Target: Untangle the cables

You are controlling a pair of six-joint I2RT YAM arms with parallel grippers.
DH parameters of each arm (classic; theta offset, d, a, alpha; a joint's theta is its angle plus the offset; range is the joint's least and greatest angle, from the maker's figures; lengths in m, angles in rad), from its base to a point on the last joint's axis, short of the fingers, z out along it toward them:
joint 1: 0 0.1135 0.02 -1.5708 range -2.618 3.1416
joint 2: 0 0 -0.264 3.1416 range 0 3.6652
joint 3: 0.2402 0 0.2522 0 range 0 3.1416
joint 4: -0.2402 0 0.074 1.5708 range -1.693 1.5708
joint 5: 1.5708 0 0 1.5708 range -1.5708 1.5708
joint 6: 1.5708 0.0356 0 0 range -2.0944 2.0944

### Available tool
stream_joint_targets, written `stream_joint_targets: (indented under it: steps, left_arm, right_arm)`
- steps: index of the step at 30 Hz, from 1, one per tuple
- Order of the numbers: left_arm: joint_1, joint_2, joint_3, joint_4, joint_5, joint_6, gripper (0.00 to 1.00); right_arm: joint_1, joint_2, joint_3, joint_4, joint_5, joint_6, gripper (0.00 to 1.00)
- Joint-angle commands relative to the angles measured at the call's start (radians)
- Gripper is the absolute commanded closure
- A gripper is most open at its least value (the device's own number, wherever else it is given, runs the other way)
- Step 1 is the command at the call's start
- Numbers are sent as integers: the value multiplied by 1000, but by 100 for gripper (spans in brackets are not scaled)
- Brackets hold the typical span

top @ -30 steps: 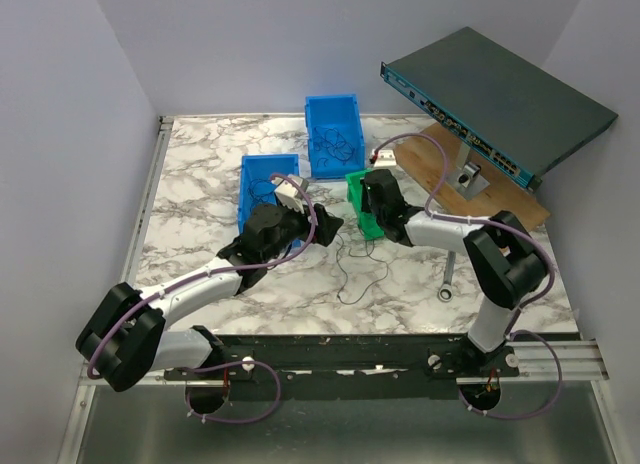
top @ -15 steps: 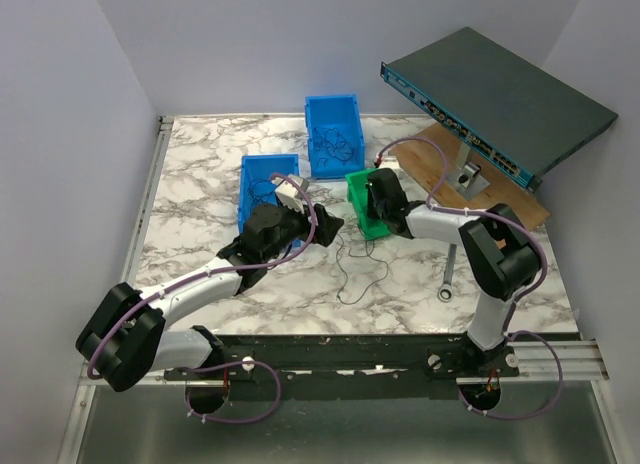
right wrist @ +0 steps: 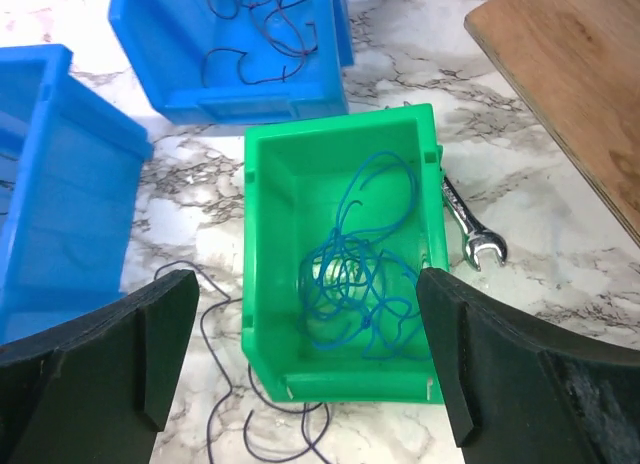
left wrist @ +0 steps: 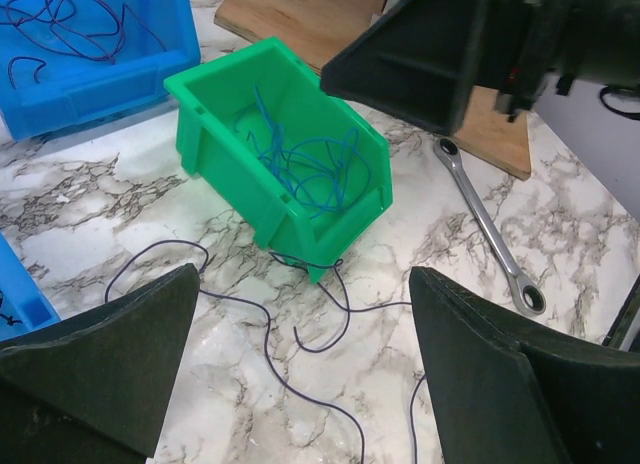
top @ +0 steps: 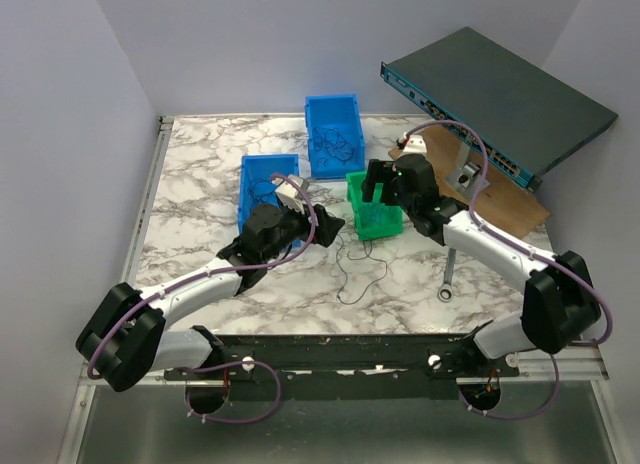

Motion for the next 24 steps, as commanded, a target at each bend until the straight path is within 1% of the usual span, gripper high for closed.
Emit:
stream_joint_targets:
  steps: [1,4,9,15,18,22,24]
  left_arm:
    - [6,-23,-13,35,26,16,11]
    - [7,-25,-17,34,23,16,11]
    - [7,-28,-16,33,18,14,11]
    - [6,-42,-17,23,6,16,11]
    - [6,-43,-15,19,6,16,11]
    - [7,-39,-10,13,4,12,11]
    - [6,-37,-8,12,4,10,11]
  right_arm:
    - [0,-78,-47,-124,-95,33,0]
    - [0,-147,-95,-162,-161,61,0]
    - [0,-267,-251,-179,-225,113,0]
    - [0,-320,-403,-199,-247,193,0]
    - [0,-324,-468,-148,-278,236,0]
    - [2,-298,-545,-32,-404,315,0]
    - [7,-269,-558,30,-425,328,0]
